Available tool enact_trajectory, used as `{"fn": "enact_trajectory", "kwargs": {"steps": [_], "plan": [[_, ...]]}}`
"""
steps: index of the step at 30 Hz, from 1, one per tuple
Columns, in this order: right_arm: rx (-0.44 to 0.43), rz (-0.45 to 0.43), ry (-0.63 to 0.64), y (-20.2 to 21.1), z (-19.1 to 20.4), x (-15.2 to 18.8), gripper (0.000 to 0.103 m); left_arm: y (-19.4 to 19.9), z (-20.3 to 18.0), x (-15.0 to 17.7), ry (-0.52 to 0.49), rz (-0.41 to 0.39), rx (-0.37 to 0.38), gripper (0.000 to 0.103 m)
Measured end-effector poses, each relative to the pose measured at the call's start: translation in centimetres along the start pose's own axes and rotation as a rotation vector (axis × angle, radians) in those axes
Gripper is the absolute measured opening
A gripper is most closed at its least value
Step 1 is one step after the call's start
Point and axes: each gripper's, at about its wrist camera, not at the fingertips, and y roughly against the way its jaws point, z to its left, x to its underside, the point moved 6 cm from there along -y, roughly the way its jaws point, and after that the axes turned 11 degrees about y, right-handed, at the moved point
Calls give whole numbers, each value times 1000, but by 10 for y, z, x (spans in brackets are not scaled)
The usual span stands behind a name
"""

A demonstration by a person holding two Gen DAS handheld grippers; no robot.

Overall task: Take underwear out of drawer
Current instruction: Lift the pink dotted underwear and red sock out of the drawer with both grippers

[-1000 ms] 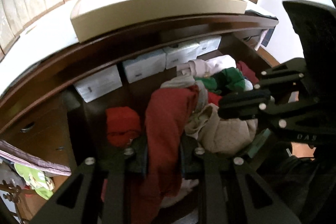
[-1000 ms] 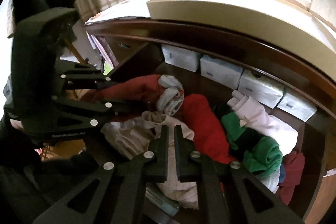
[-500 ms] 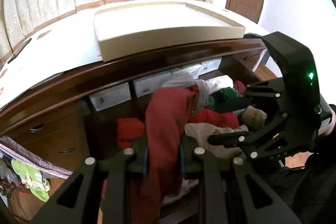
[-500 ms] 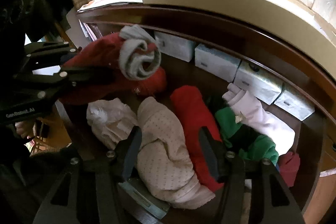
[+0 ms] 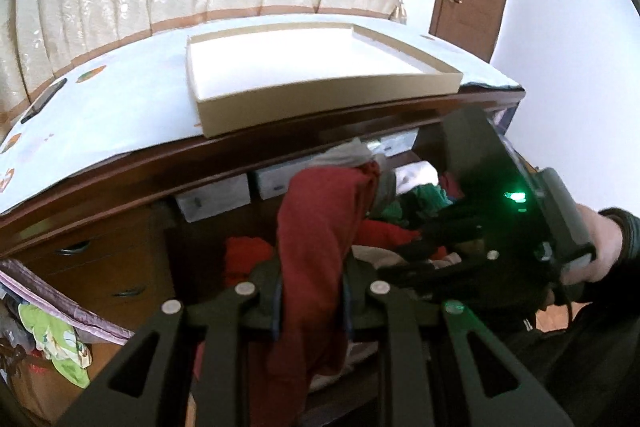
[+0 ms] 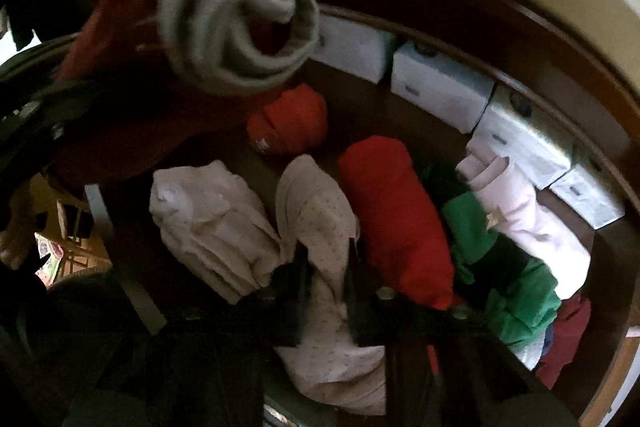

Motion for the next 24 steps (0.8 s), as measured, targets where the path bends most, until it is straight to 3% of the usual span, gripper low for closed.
{"fn": "enact_trajectory", "kwargs": {"steps": [13,24], "plan": [[24,-321,-38,74,0,11,7,14,-6,-8,25,-92,-11,19],[67,-486,-28,122,8,-1,7,24,-12,-19,57,-176,-1,19]]}}
